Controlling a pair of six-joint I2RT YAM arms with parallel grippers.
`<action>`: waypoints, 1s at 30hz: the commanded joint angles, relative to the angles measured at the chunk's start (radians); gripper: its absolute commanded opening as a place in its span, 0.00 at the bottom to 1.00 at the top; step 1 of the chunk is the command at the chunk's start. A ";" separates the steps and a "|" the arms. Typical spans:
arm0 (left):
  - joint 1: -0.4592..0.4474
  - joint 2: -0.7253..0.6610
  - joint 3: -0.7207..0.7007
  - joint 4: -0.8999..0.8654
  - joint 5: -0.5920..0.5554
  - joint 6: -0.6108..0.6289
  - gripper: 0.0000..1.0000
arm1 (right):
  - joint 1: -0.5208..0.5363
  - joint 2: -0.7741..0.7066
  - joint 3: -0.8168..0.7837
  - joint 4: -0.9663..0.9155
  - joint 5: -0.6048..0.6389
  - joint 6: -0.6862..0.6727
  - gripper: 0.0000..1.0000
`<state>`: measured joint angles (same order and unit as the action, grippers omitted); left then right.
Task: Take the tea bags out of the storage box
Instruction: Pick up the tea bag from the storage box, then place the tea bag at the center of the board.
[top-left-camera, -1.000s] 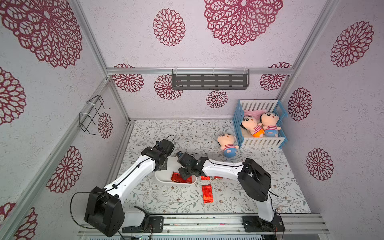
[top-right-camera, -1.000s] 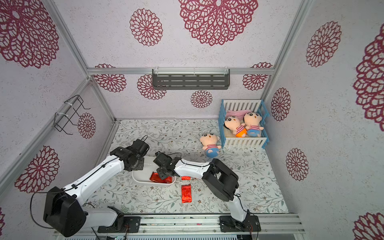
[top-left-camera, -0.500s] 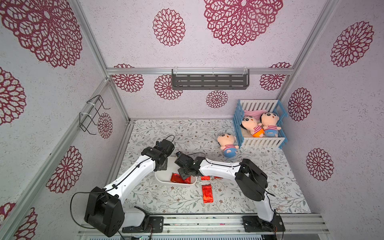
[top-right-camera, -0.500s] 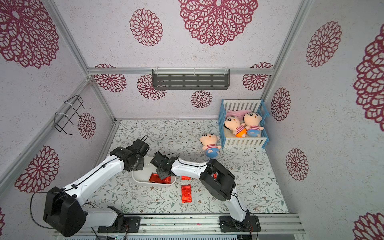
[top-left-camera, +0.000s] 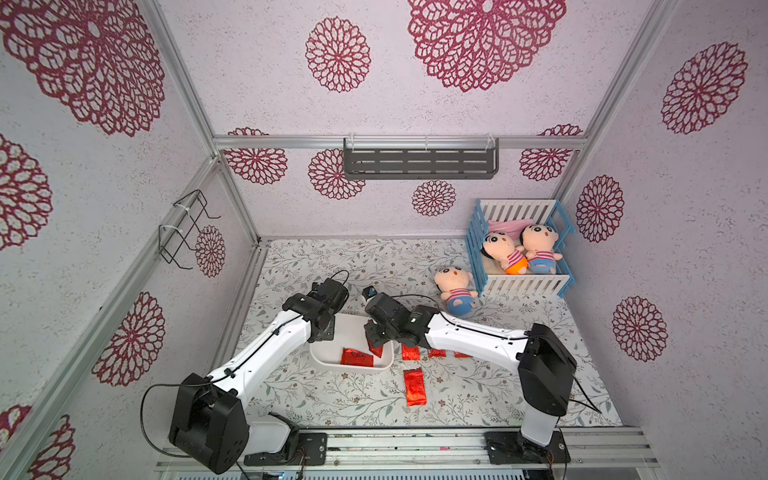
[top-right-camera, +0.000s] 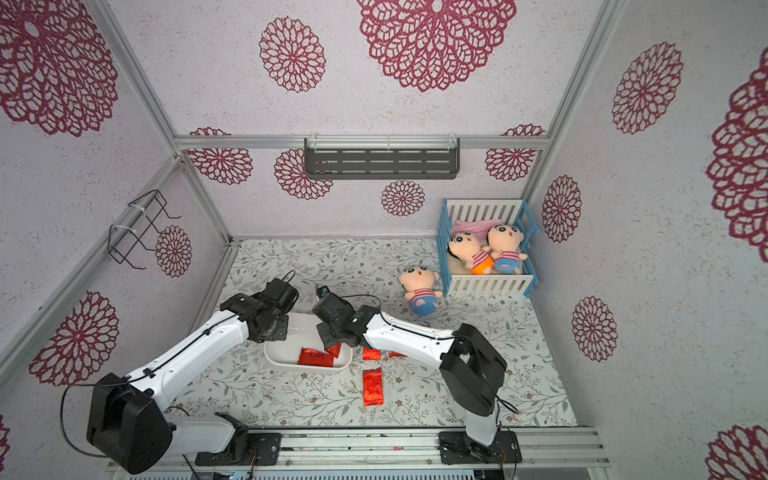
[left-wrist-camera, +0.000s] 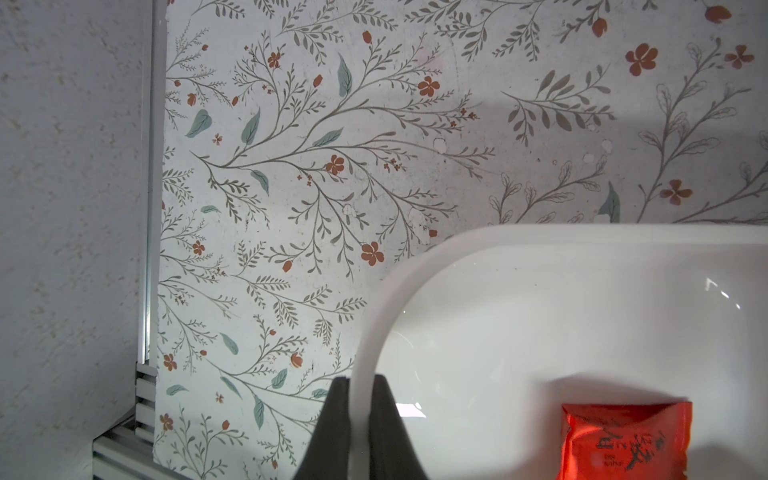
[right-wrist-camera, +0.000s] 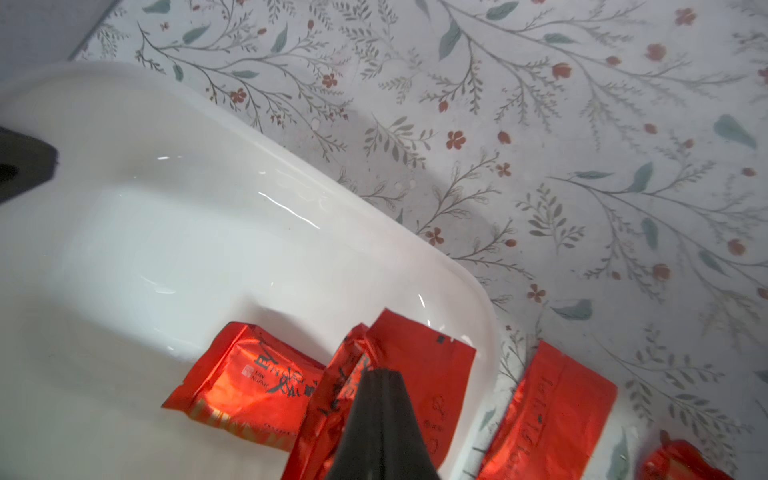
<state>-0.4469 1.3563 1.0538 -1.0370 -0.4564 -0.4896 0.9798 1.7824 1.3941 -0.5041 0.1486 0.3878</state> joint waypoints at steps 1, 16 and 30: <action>-0.001 0.013 0.015 -0.010 -0.006 0.004 0.00 | -0.036 -0.121 -0.043 0.010 -0.004 0.012 0.02; -0.001 0.014 0.014 -0.011 -0.007 0.002 0.00 | -0.070 -0.368 -0.387 -0.217 0.099 -0.060 0.02; 0.004 0.022 0.018 -0.013 -0.009 0.004 0.00 | -0.034 -0.271 -0.414 -0.233 0.095 -0.161 0.03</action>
<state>-0.4465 1.3693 1.0557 -1.0359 -0.4568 -0.4900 0.9360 1.5017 0.9634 -0.7391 0.2394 0.2546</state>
